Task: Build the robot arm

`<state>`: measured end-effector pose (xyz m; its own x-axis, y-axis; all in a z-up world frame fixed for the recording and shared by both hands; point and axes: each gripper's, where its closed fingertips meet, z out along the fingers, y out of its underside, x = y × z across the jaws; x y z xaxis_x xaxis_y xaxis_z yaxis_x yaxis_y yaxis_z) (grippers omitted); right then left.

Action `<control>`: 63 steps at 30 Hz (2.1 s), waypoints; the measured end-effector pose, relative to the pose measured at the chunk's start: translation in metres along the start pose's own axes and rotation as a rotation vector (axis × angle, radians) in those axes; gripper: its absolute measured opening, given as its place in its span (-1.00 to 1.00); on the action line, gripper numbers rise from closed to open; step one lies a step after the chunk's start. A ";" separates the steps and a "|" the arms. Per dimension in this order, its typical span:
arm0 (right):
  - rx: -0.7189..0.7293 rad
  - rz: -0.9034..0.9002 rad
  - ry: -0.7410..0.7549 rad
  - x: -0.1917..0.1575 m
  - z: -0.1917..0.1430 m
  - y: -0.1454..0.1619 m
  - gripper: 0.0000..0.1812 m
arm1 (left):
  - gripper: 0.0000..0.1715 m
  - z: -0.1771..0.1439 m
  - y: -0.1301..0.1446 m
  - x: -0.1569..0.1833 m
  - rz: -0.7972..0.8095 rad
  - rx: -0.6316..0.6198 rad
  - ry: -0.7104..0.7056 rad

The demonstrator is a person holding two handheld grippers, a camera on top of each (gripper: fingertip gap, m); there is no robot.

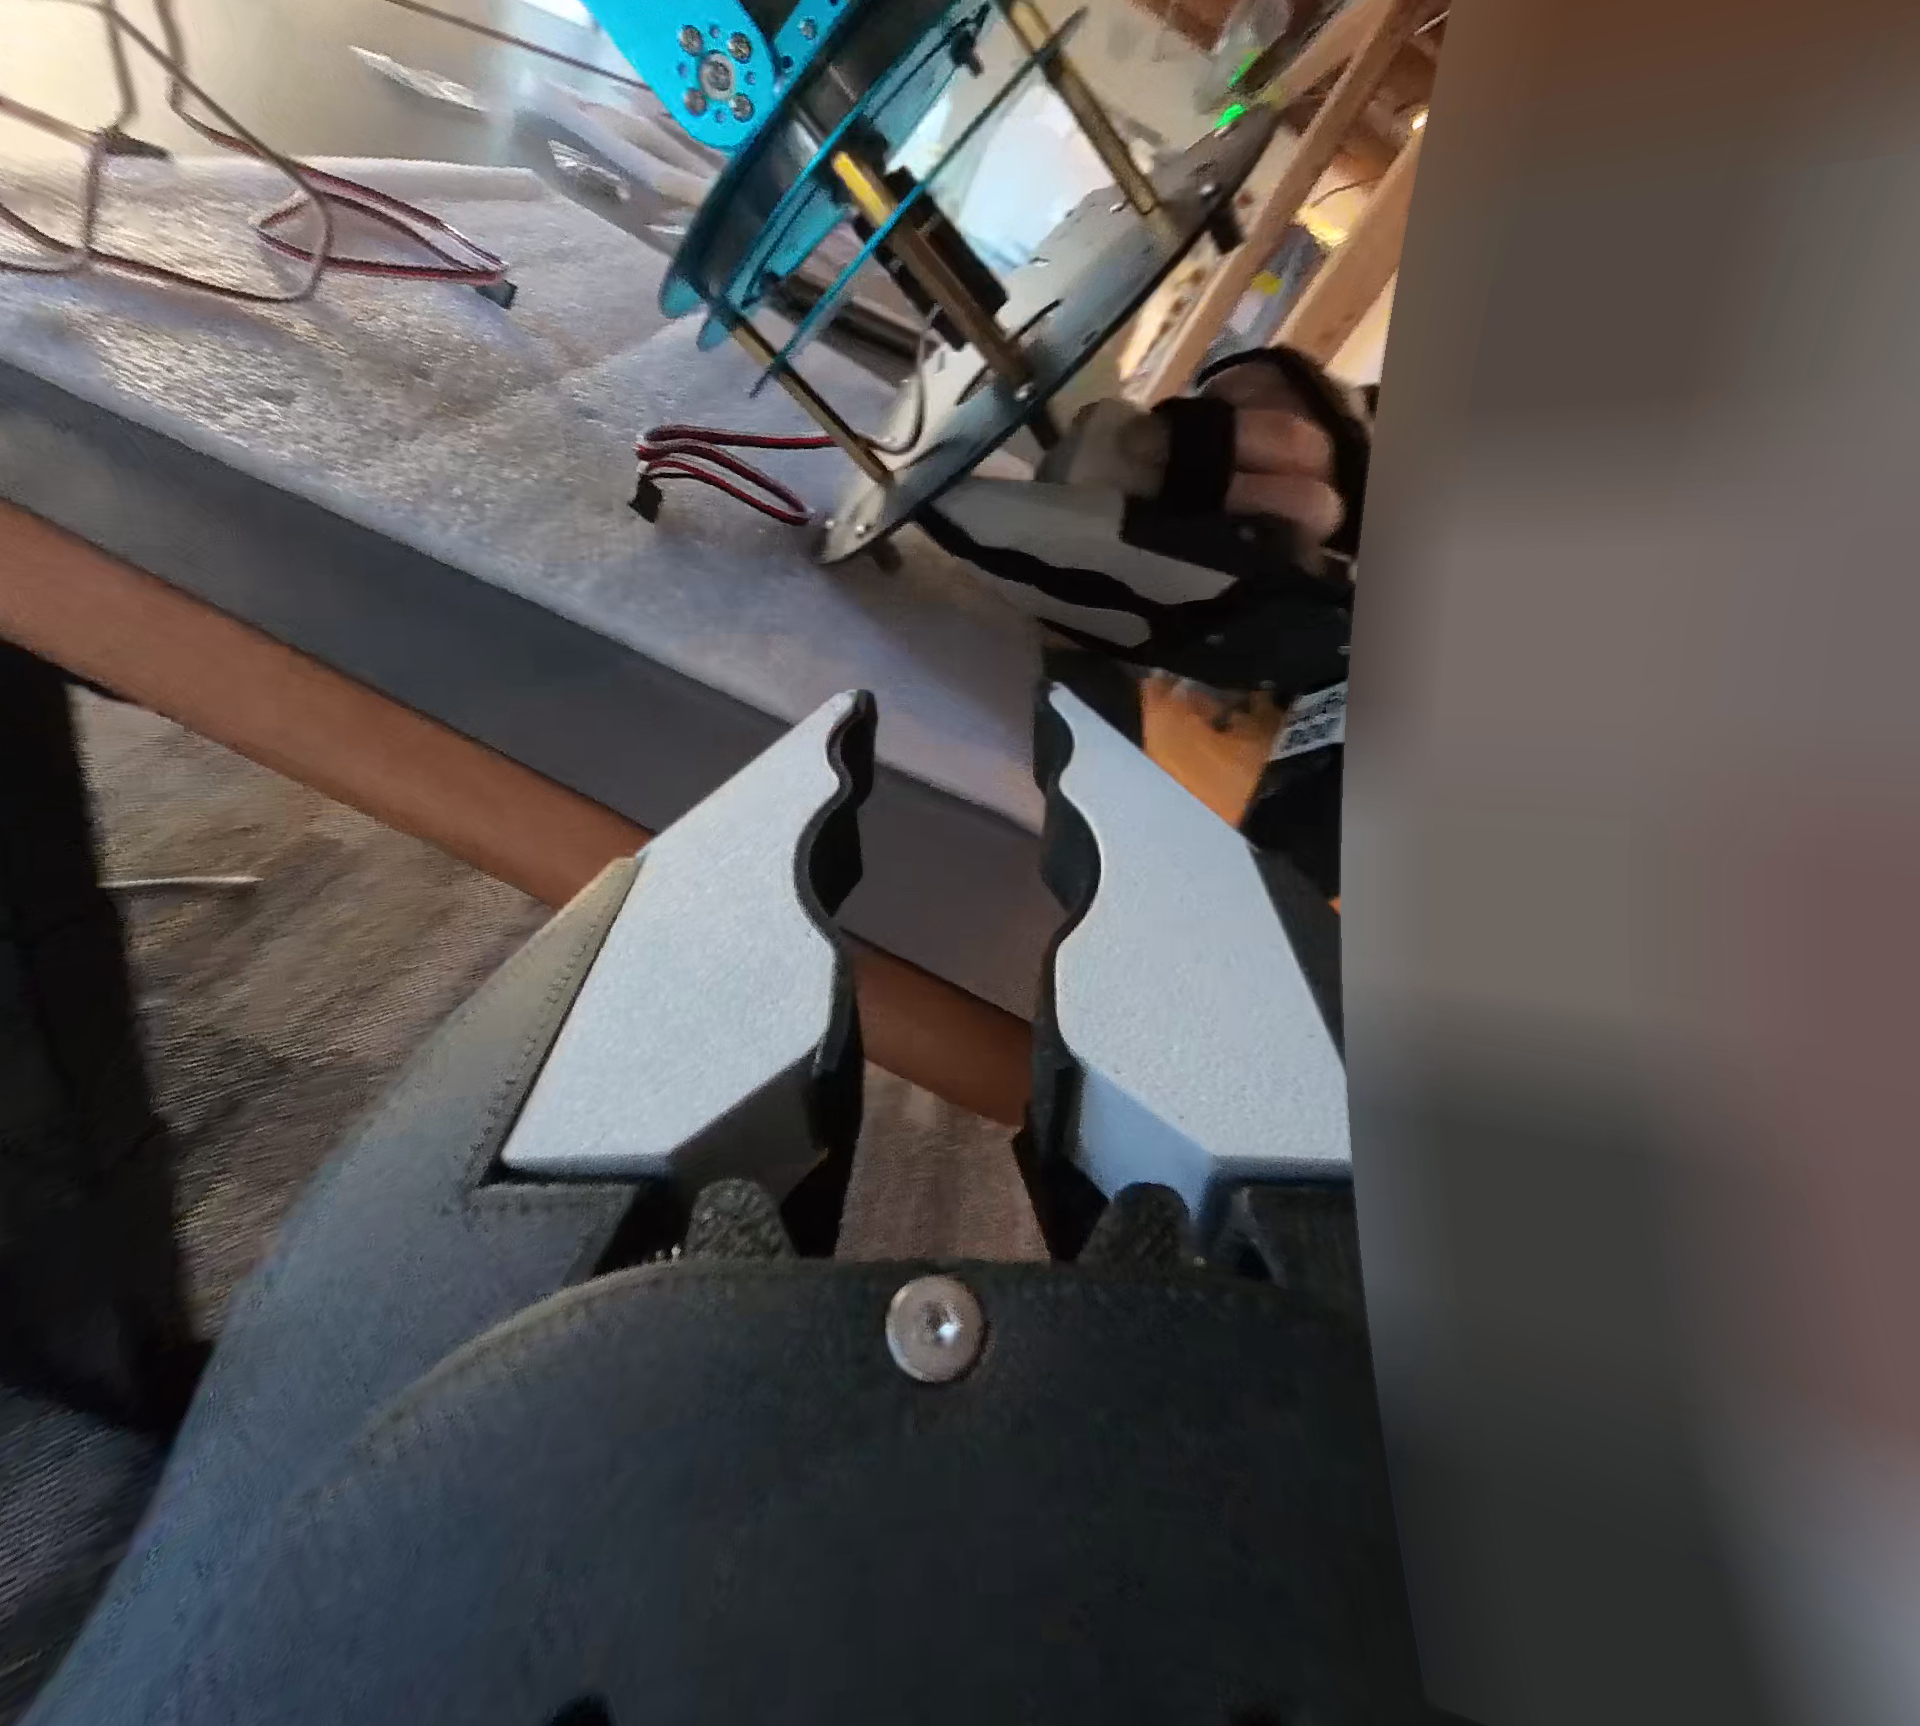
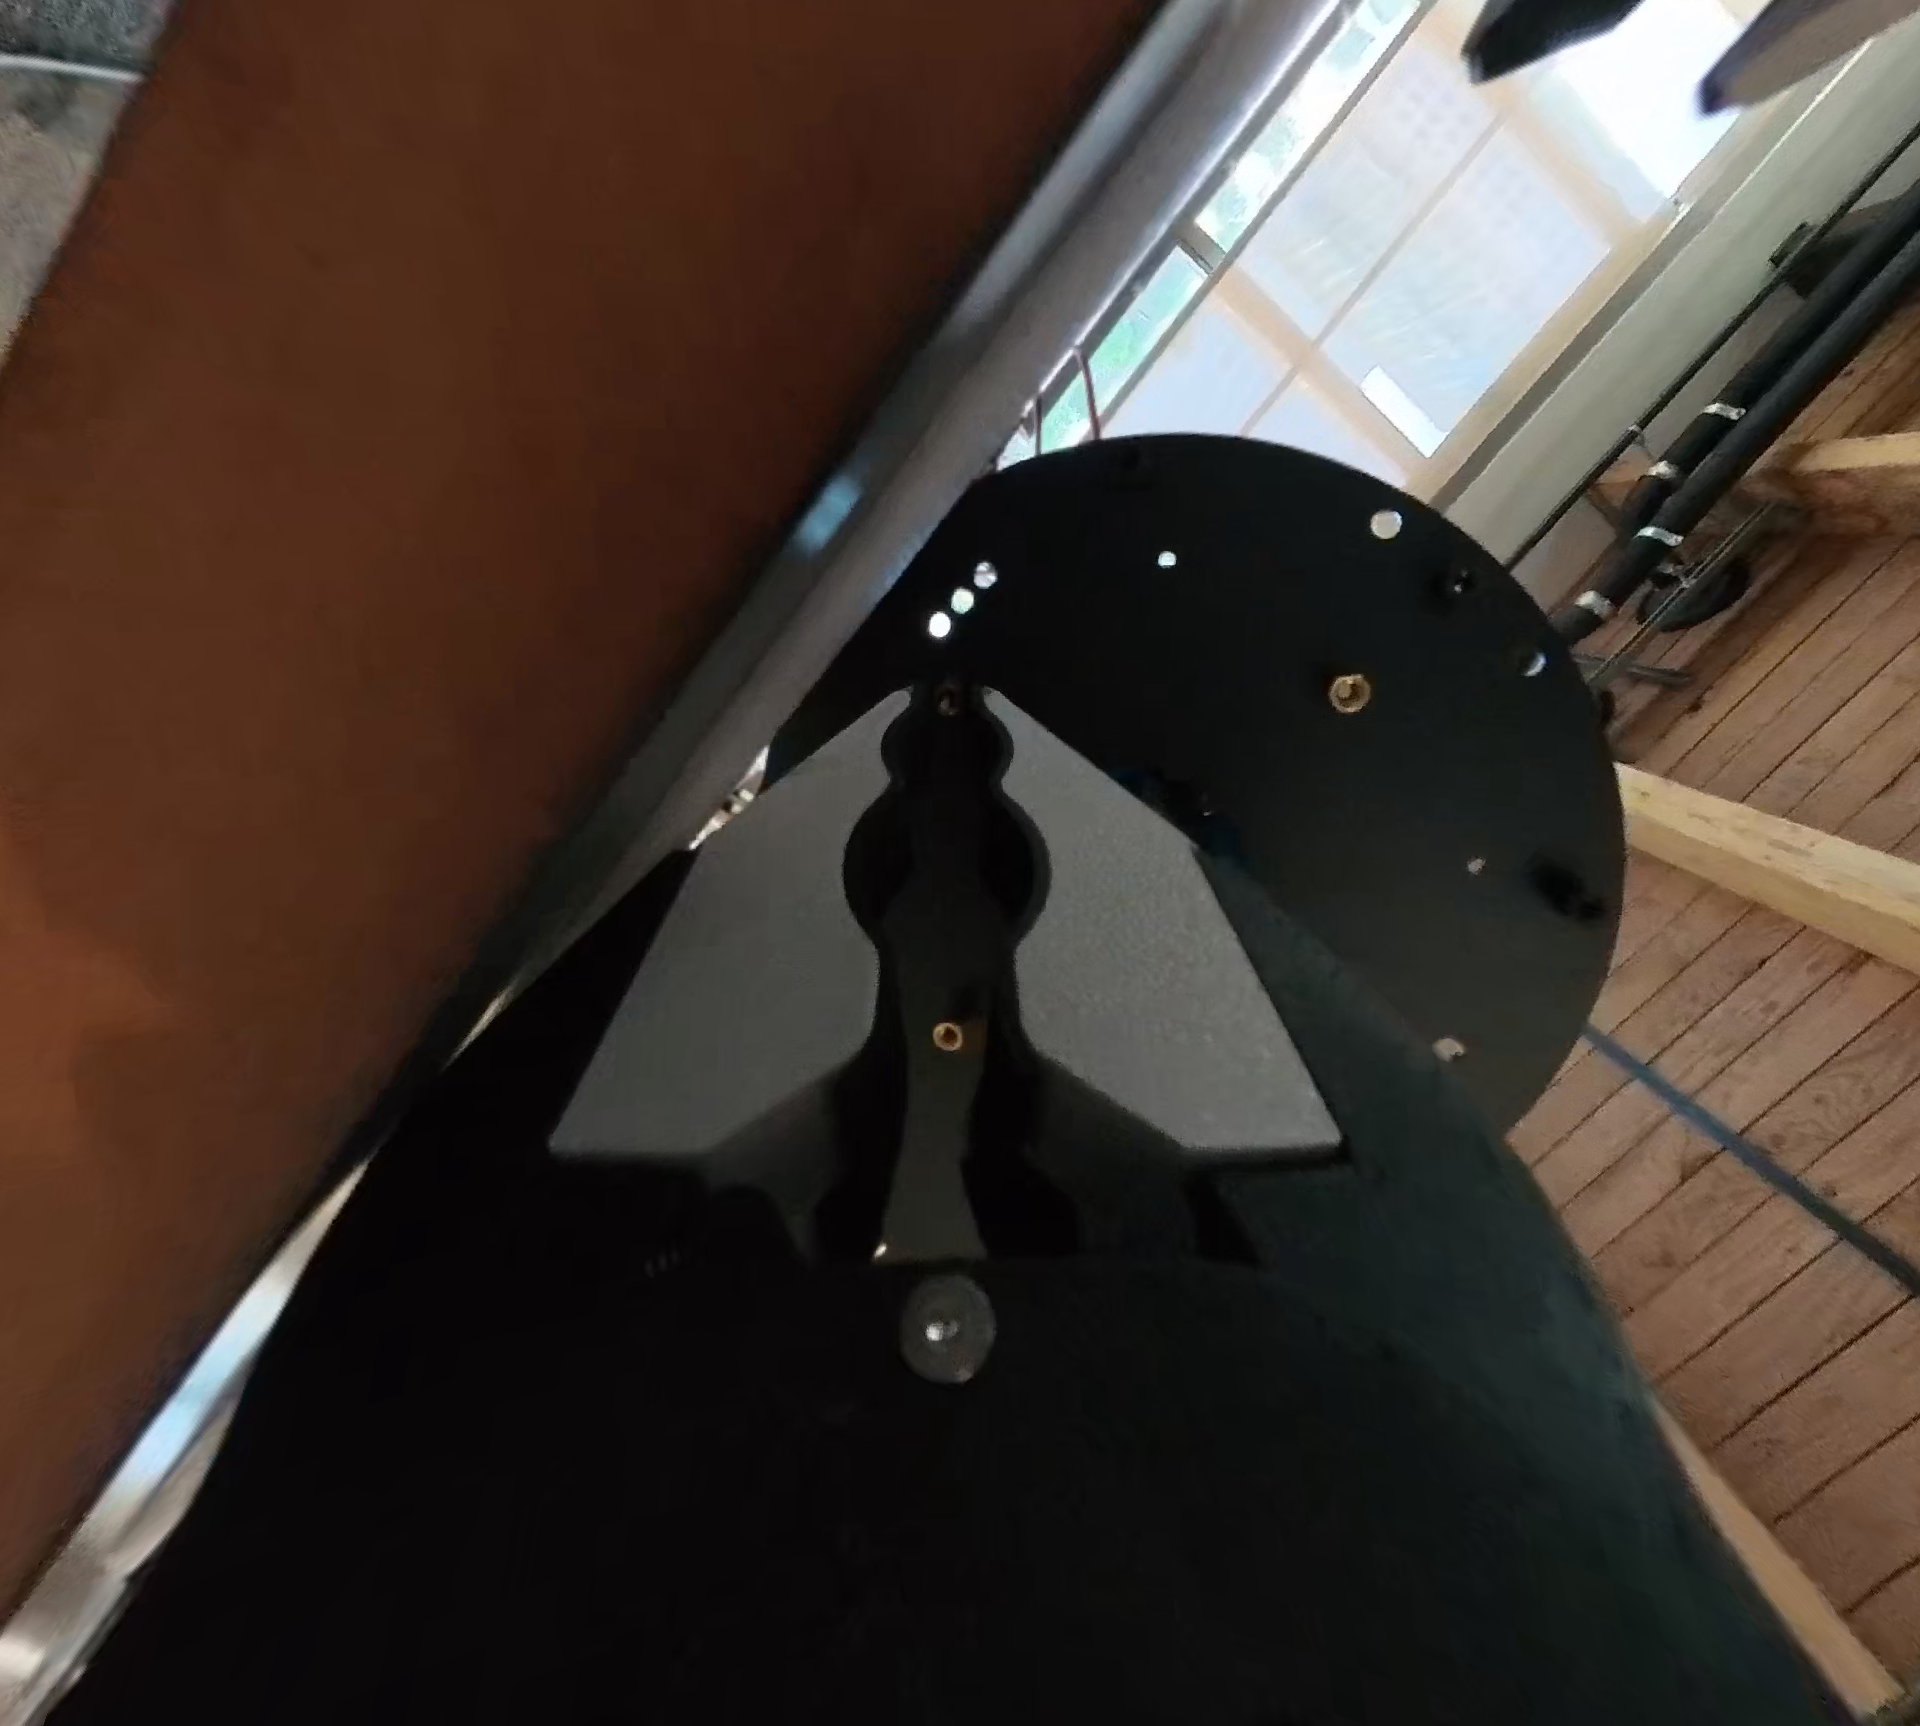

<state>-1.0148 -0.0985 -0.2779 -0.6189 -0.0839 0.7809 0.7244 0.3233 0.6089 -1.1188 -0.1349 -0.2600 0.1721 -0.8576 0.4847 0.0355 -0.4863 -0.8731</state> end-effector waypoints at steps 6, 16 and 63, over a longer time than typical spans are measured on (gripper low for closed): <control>-0.005 0.028 -0.026 0.000 0.002 -0.002 -0.94 | -0.37 0.014 -0.010 -0.030 0.296 -0.057 -0.294; 0.014 0.097 -0.018 0.001 0.002 0.000 -0.94 | -0.05 0.065 -0.019 -0.033 0.631 -0.163 -0.385; 0.003 0.219 -0.037 0.003 0.003 0.003 -0.96 | -0.19 0.068 -0.013 -0.036 0.610 -0.232 -0.361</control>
<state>-1.0152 -0.0945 -0.2745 -0.4581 0.0233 0.8886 0.8416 0.3331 0.4251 -1.0585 -0.0861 -0.2696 0.4087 -0.8976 -0.1651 -0.3717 0.0015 -0.9284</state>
